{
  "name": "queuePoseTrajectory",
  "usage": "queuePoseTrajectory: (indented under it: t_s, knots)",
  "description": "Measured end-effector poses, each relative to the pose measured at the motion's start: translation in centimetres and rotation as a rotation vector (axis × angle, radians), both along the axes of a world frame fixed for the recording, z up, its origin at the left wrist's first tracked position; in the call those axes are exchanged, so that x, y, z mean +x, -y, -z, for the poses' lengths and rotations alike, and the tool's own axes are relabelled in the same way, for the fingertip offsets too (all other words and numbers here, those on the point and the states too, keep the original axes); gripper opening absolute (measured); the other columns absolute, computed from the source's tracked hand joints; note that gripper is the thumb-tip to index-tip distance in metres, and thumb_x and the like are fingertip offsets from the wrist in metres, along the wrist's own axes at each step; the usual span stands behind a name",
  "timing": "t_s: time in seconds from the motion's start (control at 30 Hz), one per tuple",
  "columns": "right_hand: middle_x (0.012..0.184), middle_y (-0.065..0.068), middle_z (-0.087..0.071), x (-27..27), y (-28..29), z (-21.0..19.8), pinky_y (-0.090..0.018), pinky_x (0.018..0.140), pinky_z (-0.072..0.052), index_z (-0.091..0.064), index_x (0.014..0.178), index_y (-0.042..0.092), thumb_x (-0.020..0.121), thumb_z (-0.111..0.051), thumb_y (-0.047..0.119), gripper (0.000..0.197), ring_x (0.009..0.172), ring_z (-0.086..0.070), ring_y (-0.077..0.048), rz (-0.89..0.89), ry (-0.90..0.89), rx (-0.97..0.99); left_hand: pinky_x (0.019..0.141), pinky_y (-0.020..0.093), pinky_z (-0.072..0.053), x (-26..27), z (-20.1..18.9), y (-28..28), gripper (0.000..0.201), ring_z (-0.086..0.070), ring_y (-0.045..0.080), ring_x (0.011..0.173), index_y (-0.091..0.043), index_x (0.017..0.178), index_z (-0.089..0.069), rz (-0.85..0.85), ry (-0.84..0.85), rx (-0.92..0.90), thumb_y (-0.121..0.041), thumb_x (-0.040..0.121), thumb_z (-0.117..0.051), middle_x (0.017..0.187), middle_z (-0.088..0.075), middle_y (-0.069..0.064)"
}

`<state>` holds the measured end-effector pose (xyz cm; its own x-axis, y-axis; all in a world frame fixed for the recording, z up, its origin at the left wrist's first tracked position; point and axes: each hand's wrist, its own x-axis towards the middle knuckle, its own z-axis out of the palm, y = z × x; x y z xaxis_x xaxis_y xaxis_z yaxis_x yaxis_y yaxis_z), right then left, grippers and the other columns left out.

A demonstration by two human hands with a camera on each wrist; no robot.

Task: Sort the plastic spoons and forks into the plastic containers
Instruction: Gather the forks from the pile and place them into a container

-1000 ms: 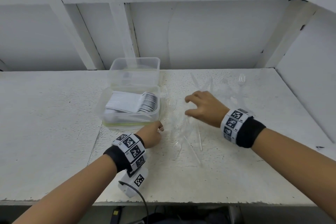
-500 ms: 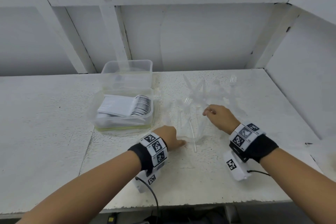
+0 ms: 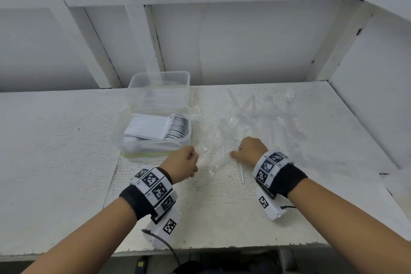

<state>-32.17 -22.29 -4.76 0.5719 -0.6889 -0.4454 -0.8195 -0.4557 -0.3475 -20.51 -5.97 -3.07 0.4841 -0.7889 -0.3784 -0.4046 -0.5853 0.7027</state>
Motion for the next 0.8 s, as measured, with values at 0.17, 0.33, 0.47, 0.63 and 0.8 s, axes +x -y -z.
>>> queuePoseTrajectory:
  t_s: [0.17,0.33,0.47,0.63,0.8]
  knots:
    - [0.059,-0.002,-0.04,-0.3,0.3,-0.7,-0.023,0.048,-0.03,-0.038,0.06,0.01,0.088,-0.052,0.022,0.033,0.053,-0.039,-0.015,0.159,0.121,0.186,0.057,0.027,-0.043,-0.1,-0.3,0.5,0.018,-0.051,0.019,0.061,-0.011,0.09,-0.041,-0.037,0.02,-0.054,-0.021,0.101,-0.03,0.079,-0.058,0.008]
    - [0.069,-0.011,-0.048,-2.3,0.7,-3.0,-0.028,0.051,-0.044,-0.044,0.087,0.005,0.095,-0.038,0.005,0.01,0.055,-0.05,-0.021,0.518,0.416,0.65,0.066,0.027,-0.035,-0.5,0.5,3.2,0.022,-0.048,0.019,0.079,-0.009,0.088,-0.046,0.009,0.349,0.058,-0.028,0.098,-0.04,0.086,-0.052,0.004]
    - [0.065,-0.007,-0.045,-3.8,0.6,-3.3,-0.022,0.045,-0.036,-0.045,0.091,0.012,0.095,-0.033,0.009,0.013,0.05,-0.041,-0.015,0.485,0.493,0.637,0.068,0.028,-0.039,-1.3,1.2,4.9,0.026,-0.057,0.024,0.087,-0.005,0.099,-0.055,0.159,0.483,0.279,-0.028,0.097,-0.043,0.093,-0.056,0.009]
    - [0.063,-0.003,-0.042,-5.0,1.3,-2.7,-0.019,0.046,-0.025,-0.053,0.08,0.014,0.091,-0.048,0.017,0.013,0.051,-0.033,-0.01,0.258,0.5,0.398,0.072,0.029,-0.04,-1.1,1.7,5.0,0.022,-0.054,0.025,0.089,-0.003,0.108,-0.051,0.196,0.441,0.312,-0.018,0.095,-0.041,0.109,-0.058,0.012]
    - [0.072,0.004,-0.062,-5.6,2.2,-2.2,-0.021,0.06,-0.037,-0.066,0.073,0.016,0.093,-0.049,0.03,0.03,0.063,-0.052,-0.008,-0.173,0.323,-0.059,0.061,0.025,-0.037,0.2,0.6,3.3,0.023,-0.052,0.019,0.076,-0.018,0.071,-0.037,0.084,0.16,0.119,-0.018,0.093,-0.045,0.078,-0.055,0.001]
